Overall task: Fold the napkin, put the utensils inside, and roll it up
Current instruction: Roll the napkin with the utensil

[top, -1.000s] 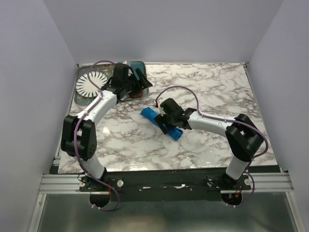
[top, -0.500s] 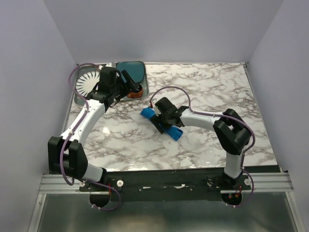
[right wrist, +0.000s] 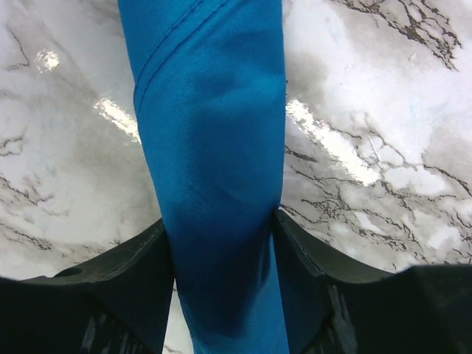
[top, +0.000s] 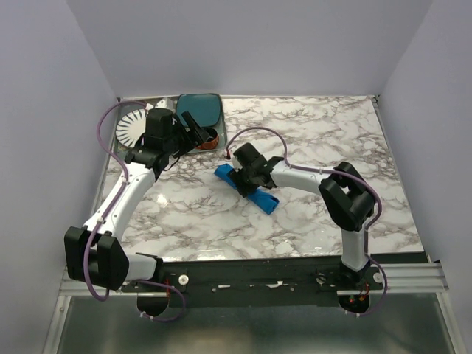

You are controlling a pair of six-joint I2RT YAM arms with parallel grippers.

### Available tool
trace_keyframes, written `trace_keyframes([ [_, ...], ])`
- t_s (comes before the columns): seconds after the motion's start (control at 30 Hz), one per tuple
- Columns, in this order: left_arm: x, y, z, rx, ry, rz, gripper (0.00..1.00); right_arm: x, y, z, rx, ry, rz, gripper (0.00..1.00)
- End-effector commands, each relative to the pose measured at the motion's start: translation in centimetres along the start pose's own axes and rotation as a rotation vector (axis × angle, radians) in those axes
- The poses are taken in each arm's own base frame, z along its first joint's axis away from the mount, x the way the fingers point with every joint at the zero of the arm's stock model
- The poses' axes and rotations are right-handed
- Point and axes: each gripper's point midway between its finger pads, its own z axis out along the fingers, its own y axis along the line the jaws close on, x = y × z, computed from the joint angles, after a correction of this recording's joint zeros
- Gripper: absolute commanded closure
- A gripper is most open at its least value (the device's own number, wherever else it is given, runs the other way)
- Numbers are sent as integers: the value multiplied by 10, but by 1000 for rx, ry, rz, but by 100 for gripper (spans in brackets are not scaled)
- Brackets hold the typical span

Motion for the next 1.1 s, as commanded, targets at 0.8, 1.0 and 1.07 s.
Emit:
trace_keyframes([
  [0.8, 17, -8, 2, 93, 67, -16, 15, 57, -49, 11, -277, 95, 528, 58],
  [1.0, 40, -10, 14, 142, 154, -49, 15, 62, -62, 9, -186, 114, 539, 58],
  [1.07, 53, -10, 23, 151, 202, -57, 15, 63, -65, 7, -161, 119, 555, 58],
])
